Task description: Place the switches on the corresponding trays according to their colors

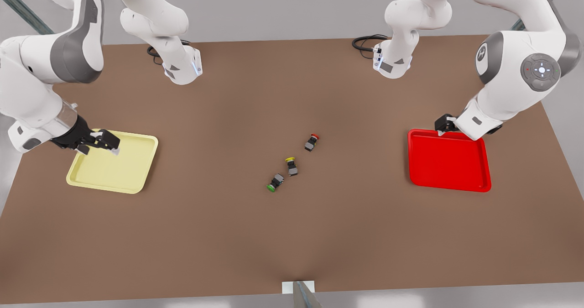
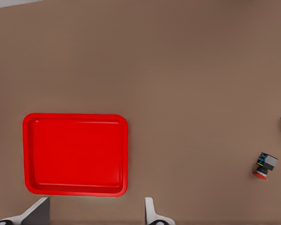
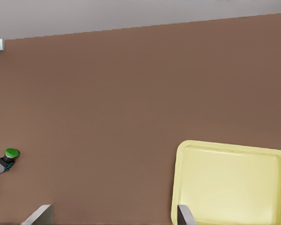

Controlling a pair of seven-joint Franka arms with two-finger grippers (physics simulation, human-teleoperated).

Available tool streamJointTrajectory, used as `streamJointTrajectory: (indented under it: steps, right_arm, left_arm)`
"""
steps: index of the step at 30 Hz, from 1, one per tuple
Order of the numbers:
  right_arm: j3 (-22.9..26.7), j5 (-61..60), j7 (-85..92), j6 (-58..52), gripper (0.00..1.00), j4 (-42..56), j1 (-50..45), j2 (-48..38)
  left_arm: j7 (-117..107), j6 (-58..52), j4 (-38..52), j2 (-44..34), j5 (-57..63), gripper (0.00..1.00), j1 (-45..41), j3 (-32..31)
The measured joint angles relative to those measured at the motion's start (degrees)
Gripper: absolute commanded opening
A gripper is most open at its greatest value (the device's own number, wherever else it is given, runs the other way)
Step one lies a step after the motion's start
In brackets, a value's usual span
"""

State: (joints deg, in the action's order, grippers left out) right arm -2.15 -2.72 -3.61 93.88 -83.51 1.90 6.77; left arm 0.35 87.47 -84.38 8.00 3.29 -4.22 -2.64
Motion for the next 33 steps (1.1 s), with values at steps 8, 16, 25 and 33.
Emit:
streamJointTrajectory:
  steps: [8, 16, 25, 33]
  right_arm:
    - [0.04, 0.00, 0.10, -0.53, 1.00, -0.08, 0.60, -0.09]
    - [0.05, -0.01, -0.20, -0.15, 1.00, 0.05, 0.60, 0.09]
    - [-1.63, 0.09, -0.78, -0.35, 1.00, -1.04, -0.24, 0.07]
    - [-1.61, 0.25, -0.78, -0.10, 1.00, -0.34, -0.90, 2.81]
  left_arm:
    - [-12.02, 10.33, 2.64, 16.03, -2.32, 1.00, -27.84, -2.20]
    - [-18.19, 32.25, -13.32, 19.86, -5.63, 1.00, -34.58, -2.12]
    - [-18.27, 40.58, -19.43, 23.56, -5.81, 1.00, -34.89, -2.11]
    - [-19.33, 43.14, -19.50, 27.38, -5.77, 1.00, -36.46, -2.11]
